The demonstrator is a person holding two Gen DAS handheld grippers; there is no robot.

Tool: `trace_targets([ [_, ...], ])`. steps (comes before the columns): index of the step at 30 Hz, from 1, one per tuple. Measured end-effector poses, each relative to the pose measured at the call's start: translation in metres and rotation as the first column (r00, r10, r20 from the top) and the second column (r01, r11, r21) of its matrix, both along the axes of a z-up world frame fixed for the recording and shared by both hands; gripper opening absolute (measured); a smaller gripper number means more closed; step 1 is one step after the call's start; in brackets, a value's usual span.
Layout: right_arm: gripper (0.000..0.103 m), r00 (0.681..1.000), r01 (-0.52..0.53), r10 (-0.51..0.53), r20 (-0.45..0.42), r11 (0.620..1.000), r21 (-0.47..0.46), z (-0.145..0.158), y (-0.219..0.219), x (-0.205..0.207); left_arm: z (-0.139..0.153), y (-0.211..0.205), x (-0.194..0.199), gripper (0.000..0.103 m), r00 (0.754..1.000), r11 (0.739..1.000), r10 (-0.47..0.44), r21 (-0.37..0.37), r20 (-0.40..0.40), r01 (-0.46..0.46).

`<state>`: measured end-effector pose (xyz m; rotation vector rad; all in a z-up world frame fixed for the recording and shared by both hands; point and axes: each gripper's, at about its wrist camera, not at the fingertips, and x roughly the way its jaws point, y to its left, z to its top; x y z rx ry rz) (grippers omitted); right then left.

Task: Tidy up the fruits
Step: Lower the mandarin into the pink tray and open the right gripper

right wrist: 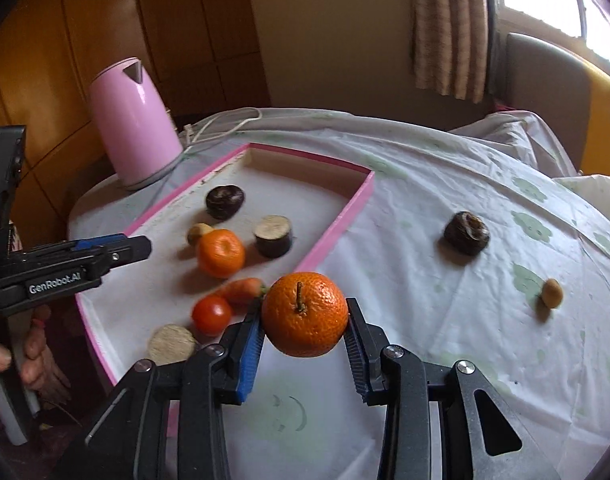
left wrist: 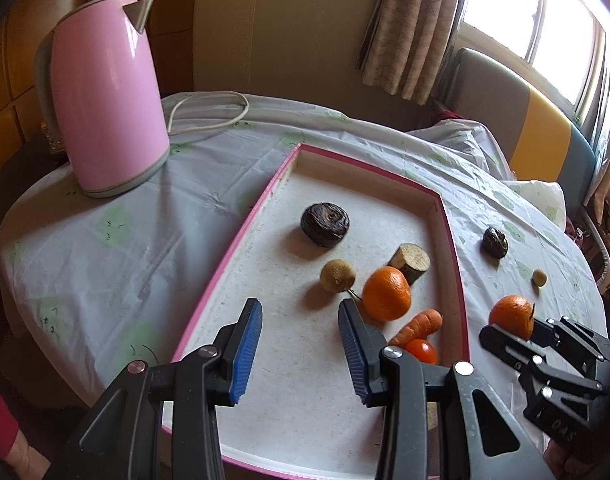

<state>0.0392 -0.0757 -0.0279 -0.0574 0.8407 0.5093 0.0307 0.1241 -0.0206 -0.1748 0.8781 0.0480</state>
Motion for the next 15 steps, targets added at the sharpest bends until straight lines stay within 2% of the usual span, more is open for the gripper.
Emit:
trace_targets([
  [9,0.038,0.987,-0.154,0.155,-0.049,0.988,0.014,-0.001,0.063,0.007,0.003,0.029,-0.002,0.04,0.997,0.997,0.077,-0.01,0.012,-0.077],
  [15,0.041,0.98,-0.186,0.184,-0.072,0.982,-0.019,-0.013,0.085,0.01,0.001,0.039,-0.002,0.04,0.994,0.994,0.107,-0.012,0.01,-0.106],
])
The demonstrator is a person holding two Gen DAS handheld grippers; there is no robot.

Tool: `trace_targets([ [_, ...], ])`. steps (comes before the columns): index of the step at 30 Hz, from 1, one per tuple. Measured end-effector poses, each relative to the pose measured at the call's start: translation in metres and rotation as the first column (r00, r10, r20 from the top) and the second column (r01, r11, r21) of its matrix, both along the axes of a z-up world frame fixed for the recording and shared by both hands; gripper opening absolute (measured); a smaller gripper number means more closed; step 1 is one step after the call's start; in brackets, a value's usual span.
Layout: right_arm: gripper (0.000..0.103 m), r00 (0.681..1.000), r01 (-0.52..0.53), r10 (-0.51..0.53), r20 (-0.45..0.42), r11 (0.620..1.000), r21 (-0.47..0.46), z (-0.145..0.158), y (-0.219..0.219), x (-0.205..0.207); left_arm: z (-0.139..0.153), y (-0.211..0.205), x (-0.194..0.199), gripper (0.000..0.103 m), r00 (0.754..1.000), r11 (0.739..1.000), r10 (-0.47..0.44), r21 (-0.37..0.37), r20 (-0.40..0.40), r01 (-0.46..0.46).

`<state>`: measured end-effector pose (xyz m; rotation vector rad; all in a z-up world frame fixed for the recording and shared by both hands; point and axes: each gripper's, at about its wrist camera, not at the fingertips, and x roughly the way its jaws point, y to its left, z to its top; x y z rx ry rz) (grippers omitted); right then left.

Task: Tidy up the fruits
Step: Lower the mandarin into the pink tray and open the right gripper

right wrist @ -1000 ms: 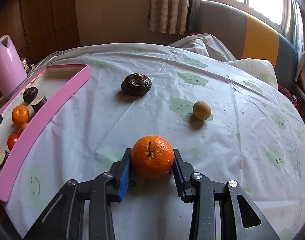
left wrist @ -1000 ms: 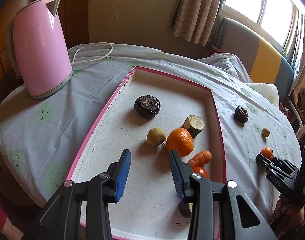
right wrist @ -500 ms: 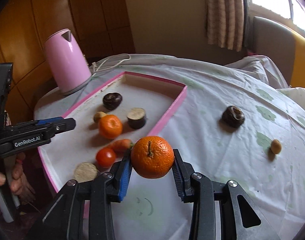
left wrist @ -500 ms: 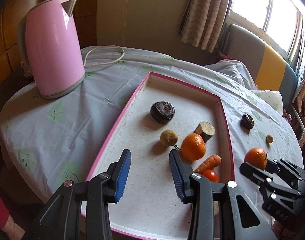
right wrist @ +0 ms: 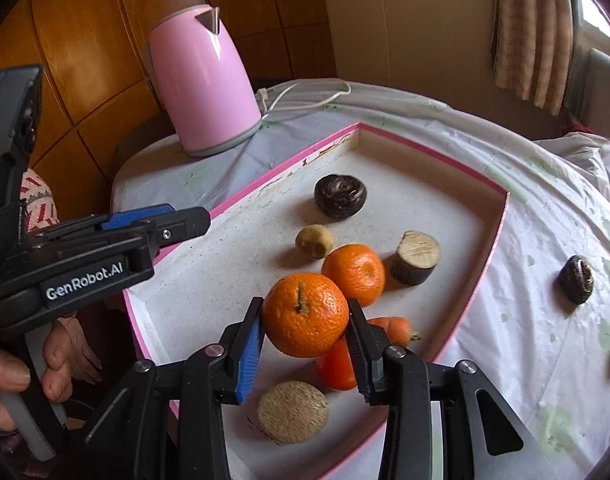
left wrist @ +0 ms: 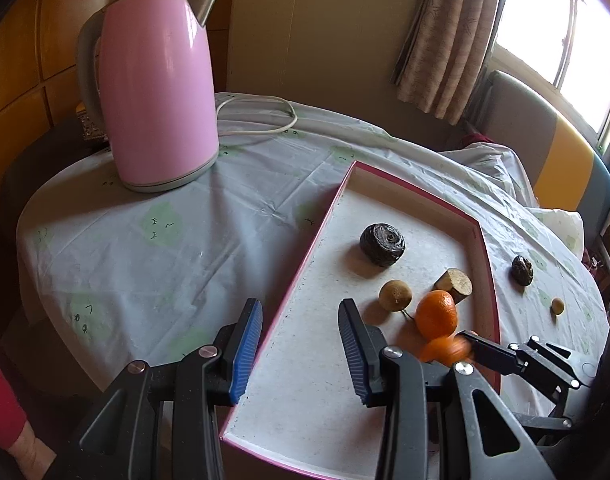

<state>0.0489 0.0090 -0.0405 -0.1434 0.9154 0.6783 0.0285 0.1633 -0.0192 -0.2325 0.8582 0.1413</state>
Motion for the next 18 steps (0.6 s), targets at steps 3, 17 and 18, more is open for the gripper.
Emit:
trace_targets([
  [3,0.042,1.0,0.006,-0.006,0.0,1.0,0.025,0.0,0.001,-0.003,0.002,0.001,-0.002,0.04,1.0,1.0,0.0,-0.002,0.008,0.0],
  [17,0.047,0.988,0.14,-0.143,0.053,0.988,0.067,0.014,-0.038,-0.018,0.012,-0.025,-0.005,0.04,0.997,0.998,-0.066,-0.011,0.028,0.066],
  [18,0.047,0.986,0.151,-0.155,0.056,0.986,0.068,0.015,-0.043,-0.019,0.013,-0.028,-0.005,0.04,0.997,0.997,-0.073,-0.008,0.028,0.074],
])
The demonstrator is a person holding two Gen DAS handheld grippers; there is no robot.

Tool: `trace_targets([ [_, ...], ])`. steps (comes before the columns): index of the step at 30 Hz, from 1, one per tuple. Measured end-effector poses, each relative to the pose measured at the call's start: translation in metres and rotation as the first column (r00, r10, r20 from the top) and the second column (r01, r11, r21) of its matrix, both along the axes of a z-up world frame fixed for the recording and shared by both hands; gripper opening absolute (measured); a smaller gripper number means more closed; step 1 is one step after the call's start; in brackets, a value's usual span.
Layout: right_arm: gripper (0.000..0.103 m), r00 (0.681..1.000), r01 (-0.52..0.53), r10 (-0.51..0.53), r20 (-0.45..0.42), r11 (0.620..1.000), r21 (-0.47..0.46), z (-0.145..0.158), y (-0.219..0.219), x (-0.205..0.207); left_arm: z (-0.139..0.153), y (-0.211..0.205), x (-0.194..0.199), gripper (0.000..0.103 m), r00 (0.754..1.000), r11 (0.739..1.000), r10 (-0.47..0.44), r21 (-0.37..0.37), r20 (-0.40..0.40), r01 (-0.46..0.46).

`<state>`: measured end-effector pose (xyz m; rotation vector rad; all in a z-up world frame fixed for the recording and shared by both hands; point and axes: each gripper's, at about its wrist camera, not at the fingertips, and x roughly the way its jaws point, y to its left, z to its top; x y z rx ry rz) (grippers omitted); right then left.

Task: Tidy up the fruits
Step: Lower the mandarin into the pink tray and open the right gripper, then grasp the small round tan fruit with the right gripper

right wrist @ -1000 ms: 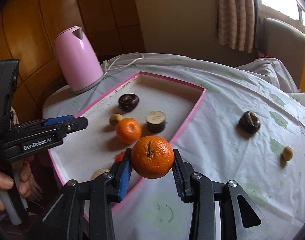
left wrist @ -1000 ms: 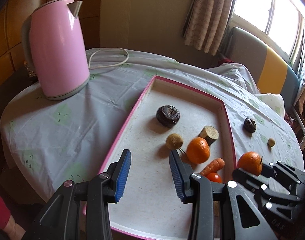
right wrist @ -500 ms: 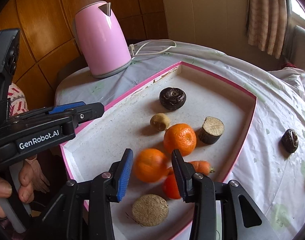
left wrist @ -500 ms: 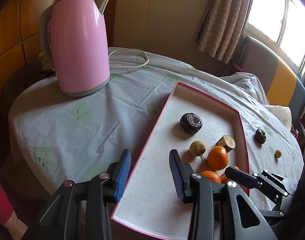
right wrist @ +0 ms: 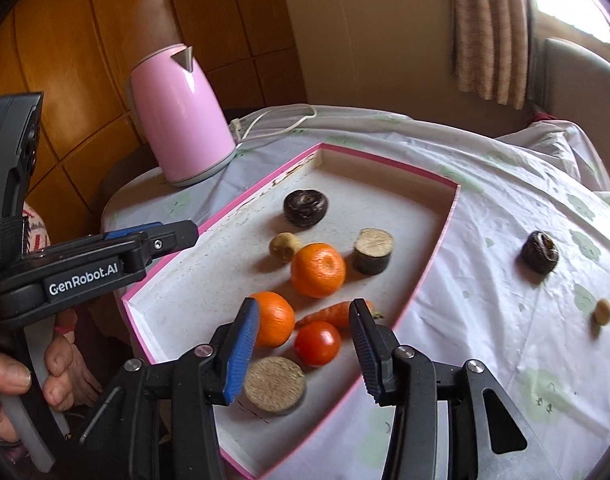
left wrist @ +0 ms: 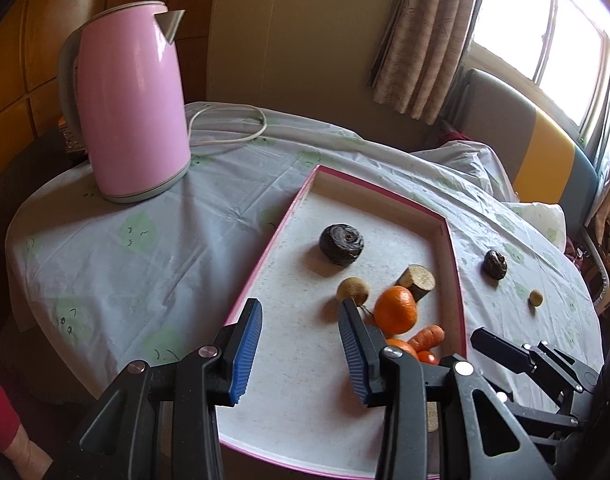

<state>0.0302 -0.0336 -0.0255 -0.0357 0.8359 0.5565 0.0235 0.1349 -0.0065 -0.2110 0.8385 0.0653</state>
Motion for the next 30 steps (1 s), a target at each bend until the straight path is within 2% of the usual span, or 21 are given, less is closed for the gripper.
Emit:
trace_targets([
  [9,0.05,0.99,0.139,-0.139,0.018,0.99,0.015,0.004,-0.043,-0.004,0.005,-0.036,0.001,0.04,0.995,0.995,-0.096,0.024,0.011,0.096],
  [16,0.052,0.961,0.277,-0.277,0.004,0.961,-0.009,-0.008,-0.09,-0.003,0.005,-0.061,0.006,0.04,0.987,0.986,-0.163,0.03,0.011,0.162],
  [19,0.052,0.935,0.355,-0.356,-0.003,0.934,-0.029,-0.014,-0.118,0.0,0.002,-0.075,0.008,0.04,0.98,0.98,-0.199,0.023,0.003,0.199],
  [24,0.052,0.872,0.489,-0.49,-0.012,0.871,-0.055,-0.022,-0.167,0.008,0.0,-0.096,0.012,0.04,0.965,0.965,-0.261,0.01,-0.004,0.261],
  [30,0.052,0.811,0.582,-0.584,-0.016,0.81,-0.076,-0.027,-0.21,0.036,-0.005,-0.117,0.015,0.04,0.949,0.949,-0.314,0.009,-0.016,0.314],
])
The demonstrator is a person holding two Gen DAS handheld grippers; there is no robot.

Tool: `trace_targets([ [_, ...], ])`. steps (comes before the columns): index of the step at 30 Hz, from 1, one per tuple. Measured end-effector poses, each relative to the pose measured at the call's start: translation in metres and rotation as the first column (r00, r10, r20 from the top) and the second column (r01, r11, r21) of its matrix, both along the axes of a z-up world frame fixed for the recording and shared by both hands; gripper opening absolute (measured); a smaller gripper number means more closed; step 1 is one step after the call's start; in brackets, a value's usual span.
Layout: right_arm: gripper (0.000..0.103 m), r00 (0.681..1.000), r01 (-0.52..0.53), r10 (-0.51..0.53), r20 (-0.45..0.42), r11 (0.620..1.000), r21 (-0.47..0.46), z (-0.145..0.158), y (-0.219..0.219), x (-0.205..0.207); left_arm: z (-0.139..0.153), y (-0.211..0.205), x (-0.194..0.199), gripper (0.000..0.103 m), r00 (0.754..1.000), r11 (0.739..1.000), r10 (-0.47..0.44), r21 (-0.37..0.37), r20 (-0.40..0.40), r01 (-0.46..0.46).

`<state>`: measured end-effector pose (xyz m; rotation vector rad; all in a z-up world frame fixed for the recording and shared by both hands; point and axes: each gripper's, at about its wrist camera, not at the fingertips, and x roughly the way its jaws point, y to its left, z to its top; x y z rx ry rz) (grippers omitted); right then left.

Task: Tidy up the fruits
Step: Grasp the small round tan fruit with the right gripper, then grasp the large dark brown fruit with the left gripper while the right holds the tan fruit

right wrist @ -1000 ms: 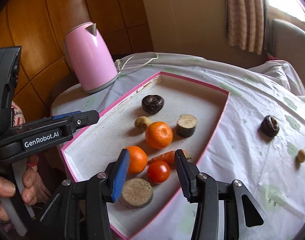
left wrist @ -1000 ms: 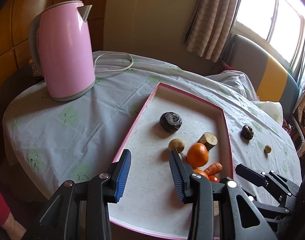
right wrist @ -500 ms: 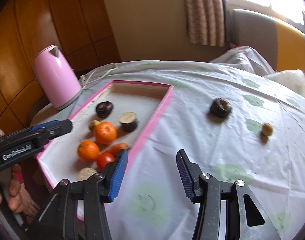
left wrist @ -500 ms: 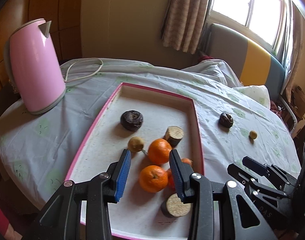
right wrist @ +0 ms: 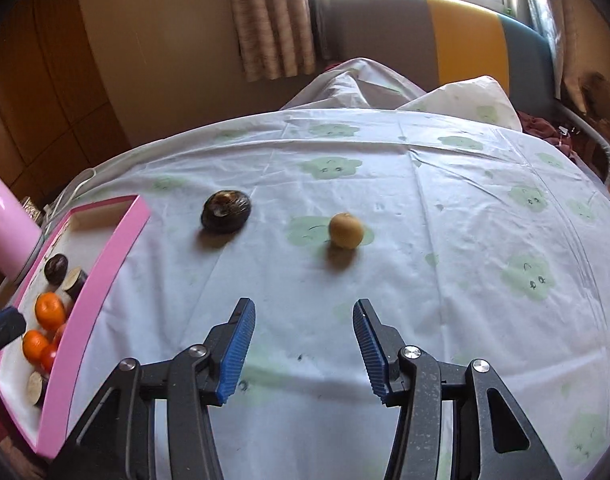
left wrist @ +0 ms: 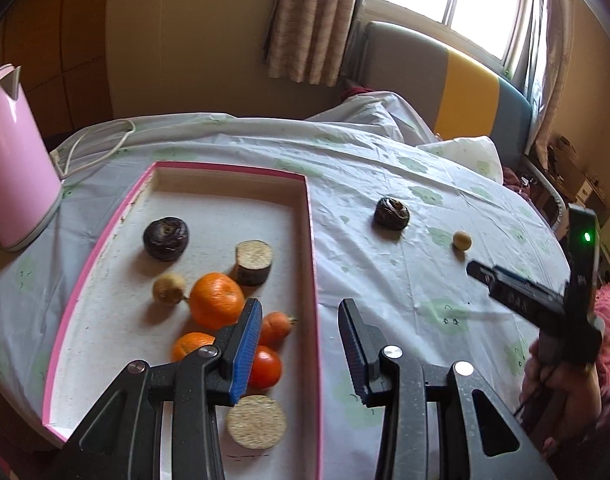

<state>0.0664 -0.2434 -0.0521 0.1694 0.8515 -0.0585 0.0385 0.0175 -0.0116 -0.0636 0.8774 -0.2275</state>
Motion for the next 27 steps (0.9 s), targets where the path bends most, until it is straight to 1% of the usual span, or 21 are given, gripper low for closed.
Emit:
trace_targets([
  [6,0.052,0.999,0.041,-0.041,-0.007,0.999,-0.005,-0.001,-0.02,0.037,-0.002,-0.016,0.005,0.04,0.999,0.999,-0.045,0.008,-0.01,0.045],
  [10,0.051,0.999,0.027,-0.027,-0.027,0.999,-0.024,-0.008,-0.021,0.06,-0.003,-0.027,0.01,0.04,0.997,0.998,-0.068,0.009,-0.022,0.068],
  [12,0.042,0.998,0.011,-0.014,-0.054,0.999,-0.042,-0.016,-0.021,0.071,-0.005,-0.032,0.015,0.04,0.997,0.997,-0.07,0.009,-0.038,0.071],
  [13,0.03,0.998,0.007,-0.01,-0.068,0.999,-0.043,-0.02,-0.021,0.073,-0.005,-0.034,0.017,0.04,0.997,0.997,-0.072,0.005,-0.041,0.073],
  [14,0.026,0.998,0.006,-0.009,-0.059,0.999,-0.045,-0.02,-0.022,0.073,-0.005,-0.036,0.019,0.04,0.996,0.997,-0.074,0.002,-0.044,0.074],
  [16,0.026,0.999,-0.01,0.009,-0.042,0.999,-0.037,-0.017,-0.023,0.068,-0.004,-0.043,0.023,0.04,0.995,0.996,-0.084,-0.004,-0.047,0.084],
  [18,0.026,1.0,-0.014,0.013,-0.02,0.998,-0.065,-0.013,-0.022,0.058,-0.003,-0.048,0.029,0.04,0.994,0.995,-0.097,-0.027,-0.054,0.095],
  [21,0.026,1.0,-0.014,0.013,-0.014,0.997,-0.077,-0.011,-0.024,0.04,-0.007,-0.06,0.04,0.04,0.991,0.993,-0.115,-0.041,-0.075,0.112],
  [24,0.026,1.0,0.014,-0.014,-0.018,0.999,-0.045,-0.014,-0.033,0.024,-0.013,-0.072,0.054,0.04,0.986,0.991,-0.125,-0.059,-0.107,0.119],
  [27,0.026,0.999,0.032,-0.032,-0.021,0.999,-0.024,-0.016,-0.039,0.016,-0.019,-0.086,0.068,0.04,0.985,0.992,-0.125,-0.051,-0.122,0.119],
])
